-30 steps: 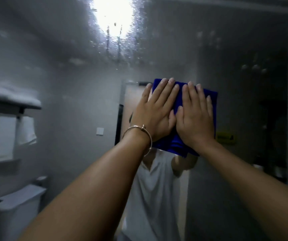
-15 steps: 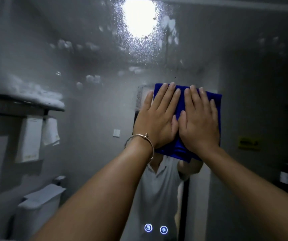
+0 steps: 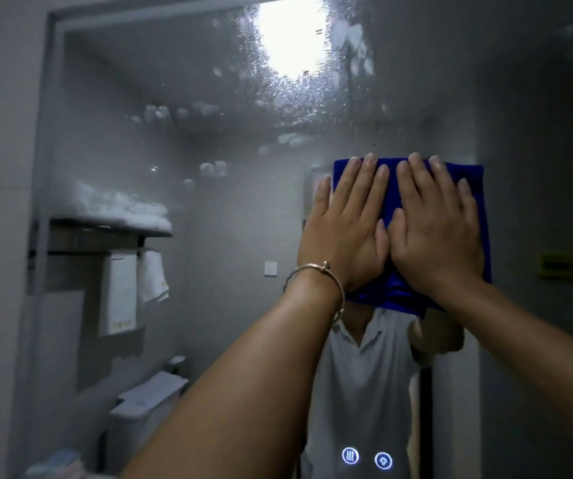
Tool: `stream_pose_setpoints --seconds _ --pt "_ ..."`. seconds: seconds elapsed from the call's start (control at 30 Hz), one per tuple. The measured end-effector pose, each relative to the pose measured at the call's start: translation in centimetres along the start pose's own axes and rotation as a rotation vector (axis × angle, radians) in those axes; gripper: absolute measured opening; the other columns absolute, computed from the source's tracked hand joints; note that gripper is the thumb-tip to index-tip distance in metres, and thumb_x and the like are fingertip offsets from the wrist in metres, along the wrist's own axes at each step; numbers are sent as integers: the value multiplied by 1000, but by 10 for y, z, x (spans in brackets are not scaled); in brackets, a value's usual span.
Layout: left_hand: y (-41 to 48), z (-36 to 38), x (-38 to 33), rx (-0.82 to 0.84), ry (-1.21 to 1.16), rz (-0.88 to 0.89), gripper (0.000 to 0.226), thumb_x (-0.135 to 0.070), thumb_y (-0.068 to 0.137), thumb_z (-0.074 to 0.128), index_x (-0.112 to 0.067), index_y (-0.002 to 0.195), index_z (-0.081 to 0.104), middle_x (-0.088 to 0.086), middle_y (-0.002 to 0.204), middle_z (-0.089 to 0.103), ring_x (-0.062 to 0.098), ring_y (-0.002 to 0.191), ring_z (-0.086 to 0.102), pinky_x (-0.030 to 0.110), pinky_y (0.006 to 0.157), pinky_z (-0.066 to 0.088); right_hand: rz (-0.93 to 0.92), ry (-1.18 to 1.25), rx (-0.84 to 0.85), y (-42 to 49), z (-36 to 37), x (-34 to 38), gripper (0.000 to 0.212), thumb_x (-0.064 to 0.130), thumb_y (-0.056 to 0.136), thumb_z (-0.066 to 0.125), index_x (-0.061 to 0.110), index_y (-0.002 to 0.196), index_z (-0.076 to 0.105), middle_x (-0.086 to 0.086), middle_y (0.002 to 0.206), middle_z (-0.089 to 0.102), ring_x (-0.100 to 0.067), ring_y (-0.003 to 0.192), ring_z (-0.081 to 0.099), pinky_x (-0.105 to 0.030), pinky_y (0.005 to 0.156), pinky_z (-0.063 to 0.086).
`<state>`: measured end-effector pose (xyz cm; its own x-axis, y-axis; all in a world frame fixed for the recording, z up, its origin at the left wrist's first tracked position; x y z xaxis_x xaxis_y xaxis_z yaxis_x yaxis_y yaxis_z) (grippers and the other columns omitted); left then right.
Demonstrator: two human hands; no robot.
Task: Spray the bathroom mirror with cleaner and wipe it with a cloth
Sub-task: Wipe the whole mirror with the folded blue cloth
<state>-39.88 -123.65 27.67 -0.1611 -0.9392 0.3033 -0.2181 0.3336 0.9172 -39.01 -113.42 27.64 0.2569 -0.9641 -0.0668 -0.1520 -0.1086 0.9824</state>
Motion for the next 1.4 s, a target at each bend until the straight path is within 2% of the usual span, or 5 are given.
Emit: stream_pose_setpoints --seconds 0.23,0.53,0.8,1.03,1.4 --pt "-11 1 34 -39 48 51 61 -34 93 13 -13 149 2 7 157 -1 21 144 -3 46 116 0 47 -29 0 3 8 38 62 28 89 25 9 148 20 -9 156 18 -24 144 10 -44 116 5" --pt "-75 -5 212 -11 111 -56 65 -36 87 3 -13 147 -2 6 157 -2 18 144 -3 43 113 -7 -91 -51 38 32 65 212 69 39 85 14 13 148 21 -5 156 18 -22 144 9 -42 115 2" --pt "-119 -9 335 1 122 -114 65 -38 85 0 -16 146 -7 5 157 -4 18 144 -4 46 113 -4 -157 -64 53 49 104 332 67 40 88 21 14 149 16 -5 157 14 -22 145 6 -42 115 -1" --pt "-137 -11 386 -21 99 -117 67 -38 86 3 -14 148 -1 6 157 -1 20 144 0 49 113 1 -188 -88 31 56 121 382 65 39 89 23 13 149 17 -6 157 15 -23 145 7 -42 115 0" --pt "-136 -14 407 -32 36 -44 67 -39 88 14 -10 148 10 10 157 9 23 144 9 58 110 11 -190 -142 58 61 124 398 66 38 89 23 13 150 13 -5 158 11 -22 145 3 -43 116 2"
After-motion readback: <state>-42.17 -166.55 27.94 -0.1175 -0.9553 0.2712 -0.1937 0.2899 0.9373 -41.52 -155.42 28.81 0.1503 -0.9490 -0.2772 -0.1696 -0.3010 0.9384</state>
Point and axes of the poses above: each hand's wrist, its own y-axis towards the middle knuckle, its own z-axis out of the palm, x = y × z, the point moved 5 cm from there along y, towards the middle knuckle
